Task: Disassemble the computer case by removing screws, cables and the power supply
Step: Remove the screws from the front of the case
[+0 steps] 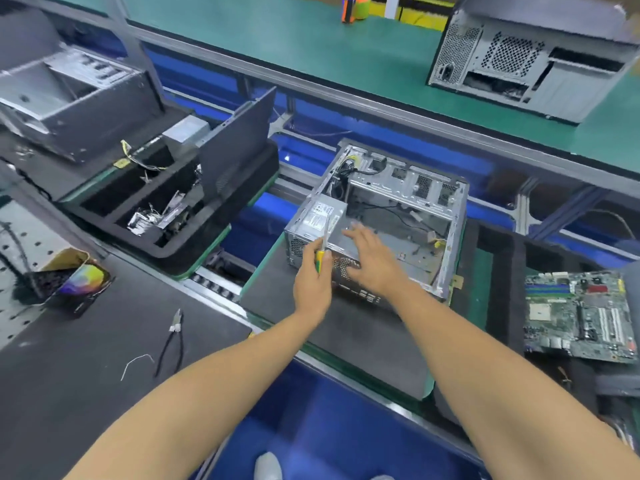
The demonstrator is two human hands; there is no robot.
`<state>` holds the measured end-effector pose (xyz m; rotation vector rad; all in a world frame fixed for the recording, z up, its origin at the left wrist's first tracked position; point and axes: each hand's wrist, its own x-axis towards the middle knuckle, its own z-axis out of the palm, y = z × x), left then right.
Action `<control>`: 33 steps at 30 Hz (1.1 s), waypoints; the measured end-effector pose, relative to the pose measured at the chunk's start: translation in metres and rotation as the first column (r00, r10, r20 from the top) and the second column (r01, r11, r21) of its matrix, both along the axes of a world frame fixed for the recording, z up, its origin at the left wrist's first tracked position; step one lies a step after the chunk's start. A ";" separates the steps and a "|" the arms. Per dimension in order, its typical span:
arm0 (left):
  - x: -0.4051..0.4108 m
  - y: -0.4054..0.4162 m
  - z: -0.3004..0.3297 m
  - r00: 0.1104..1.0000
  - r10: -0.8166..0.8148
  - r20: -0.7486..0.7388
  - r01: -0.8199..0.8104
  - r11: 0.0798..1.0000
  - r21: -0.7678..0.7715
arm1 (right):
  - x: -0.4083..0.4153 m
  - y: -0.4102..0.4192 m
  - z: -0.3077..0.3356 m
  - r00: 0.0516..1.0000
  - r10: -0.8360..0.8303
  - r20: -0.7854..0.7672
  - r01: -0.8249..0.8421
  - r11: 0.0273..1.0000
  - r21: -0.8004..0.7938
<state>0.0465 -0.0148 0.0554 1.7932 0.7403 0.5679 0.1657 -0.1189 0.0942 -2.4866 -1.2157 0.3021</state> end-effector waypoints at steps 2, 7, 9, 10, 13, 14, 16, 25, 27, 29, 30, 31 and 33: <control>-0.018 0.013 -0.013 0.999 0.014 -0.039 -0.015 0.999 -0.035 | -0.002 0.021 -0.003 0.999 0.045 0.005 -0.045 0.999 -0.007; -0.040 0.032 -0.025 0.992 -0.122 -0.030 0.117 0.985 -0.131 | 0.005 0.054 -0.009 0.979 0.182 0.096 -0.170 0.978 -0.124; -0.040 0.035 -0.024 0.983 -0.185 -0.002 0.182 0.967 -0.181 | 0.012 0.056 -0.012 0.974 0.204 0.094 -0.193 0.975 -0.114; -0.040 0.036 -0.025 0.979 -0.204 -0.005 0.200 0.962 -0.186 | 0.014 0.055 -0.014 0.976 0.206 0.068 -0.200 0.975 -0.093; -0.044 0.036 -0.033 0.968 -0.247 -0.036 0.241 0.962 -0.130 | 0.019 0.053 -0.016 0.976 0.217 -0.005 -0.216 0.975 -0.053; -0.046 0.035 -0.038 0.964 -0.262 -0.037 0.256 0.959 -0.118 | 0.020 0.053 -0.016 0.976 0.216 -0.014 -0.216 0.975 -0.043; -0.047 0.033 -0.044 0.961 -0.275 -0.036 0.269 0.956 -0.117 | 0.020 0.054 -0.016 0.978 0.207 -0.029 -0.208 0.978 -0.031; -0.040 0.031 -0.055 0.963 -0.264 -0.050 0.259 0.962 -0.088 | 0.018 0.054 -0.016 0.982 0.184 -0.045 -0.185 0.983 -0.019; -0.041 0.032 -0.056 0.965 -0.257 -0.051 0.252 0.963 -0.090 | 0.019 0.054 -0.016 0.982 0.183 -0.043 -0.184 0.983 -0.017; -0.041 0.032 -0.056 0.967 -0.249 -0.050 0.244 0.965 -0.092 | 0.019 0.054 -0.016 0.982 0.182 -0.041 -0.183 0.983 -0.020; -0.041 0.033 -0.055 0.968 -0.248 -0.050 0.243 0.966 -0.088 | 0.019 0.054 -0.017 0.983 0.181 -0.041 -0.182 0.983 -0.021; -0.041 0.034 -0.055 0.967 -0.249 -0.051 0.244 0.966 -0.085 | 0.019 0.054 -0.017 0.983 0.179 -0.040 -0.180 0.984 -0.021; -0.041 0.035 -0.054 0.966 -0.253 -0.062 0.248 0.966 -0.080 | 0.019 0.054 -0.017 0.983 0.179 -0.039 -0.180 0.983 -0.021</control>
